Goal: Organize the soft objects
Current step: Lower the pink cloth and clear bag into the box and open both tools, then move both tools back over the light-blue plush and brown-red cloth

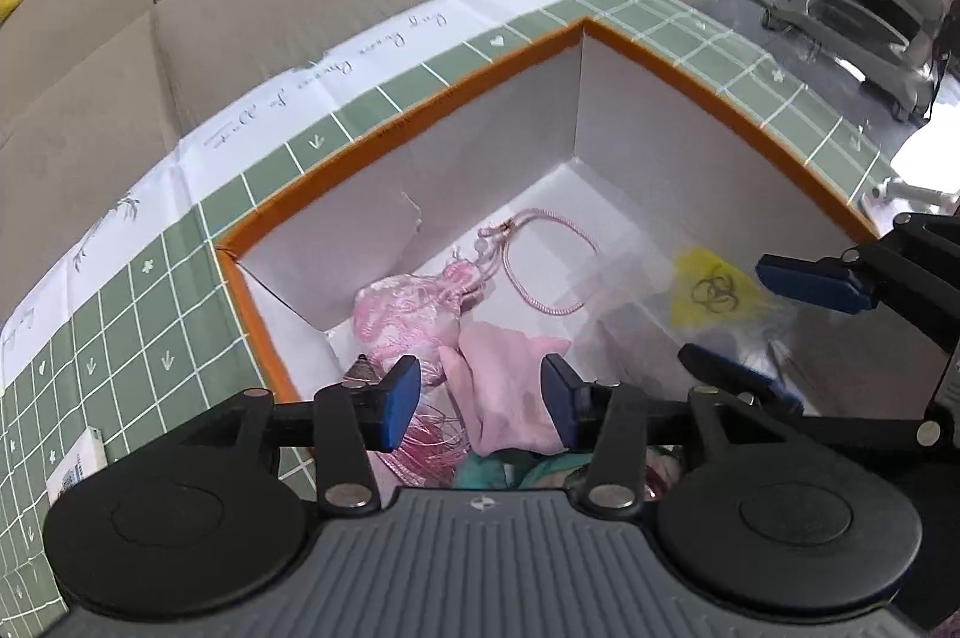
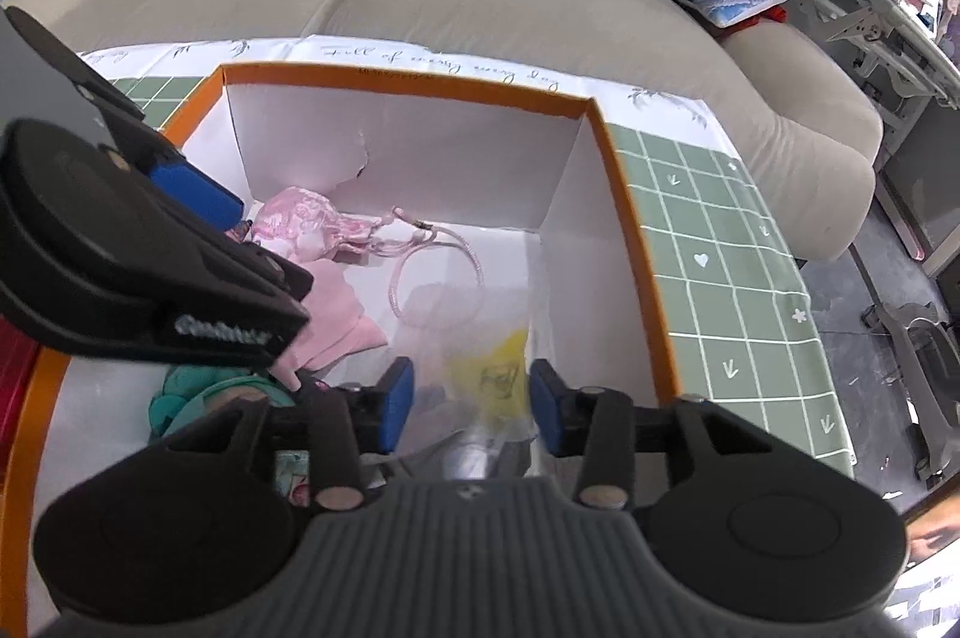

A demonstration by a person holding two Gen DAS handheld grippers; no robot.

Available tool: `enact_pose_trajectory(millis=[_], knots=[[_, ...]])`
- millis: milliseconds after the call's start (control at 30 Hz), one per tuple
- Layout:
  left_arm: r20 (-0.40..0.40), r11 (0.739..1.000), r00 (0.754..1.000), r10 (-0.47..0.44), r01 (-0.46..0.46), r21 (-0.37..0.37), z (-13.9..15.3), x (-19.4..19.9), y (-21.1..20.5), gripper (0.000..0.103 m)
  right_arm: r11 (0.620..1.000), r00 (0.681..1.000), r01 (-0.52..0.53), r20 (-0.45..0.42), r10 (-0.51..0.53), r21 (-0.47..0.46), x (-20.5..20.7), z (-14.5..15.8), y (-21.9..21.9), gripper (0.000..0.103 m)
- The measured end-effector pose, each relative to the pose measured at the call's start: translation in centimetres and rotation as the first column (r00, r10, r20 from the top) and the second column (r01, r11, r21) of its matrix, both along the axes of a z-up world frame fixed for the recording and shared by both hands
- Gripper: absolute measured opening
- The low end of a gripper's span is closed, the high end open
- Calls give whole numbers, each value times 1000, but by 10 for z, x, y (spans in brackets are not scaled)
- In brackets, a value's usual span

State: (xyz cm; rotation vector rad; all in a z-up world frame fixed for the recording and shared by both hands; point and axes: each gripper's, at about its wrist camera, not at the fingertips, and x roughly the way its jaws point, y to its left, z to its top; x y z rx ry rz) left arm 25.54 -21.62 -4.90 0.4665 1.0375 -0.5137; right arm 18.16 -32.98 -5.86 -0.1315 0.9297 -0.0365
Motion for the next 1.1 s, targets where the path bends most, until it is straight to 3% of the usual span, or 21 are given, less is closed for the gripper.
enact_pose_trajectory(millis=[333,433,1100], knots=[[83,996,996,15,-8,-86,40,-30,22,55,1000,998,10,64,-10,-5,-31,29,15,66],[96,995,995,10,0,-99,49,-44,31,57,1000,997,12,73,-11,-4,-43,36,21,75],[107,974,991,79,-54,-220,71,-145,112,57,995,994,-44,101,35,90,-129,65,77,83]])
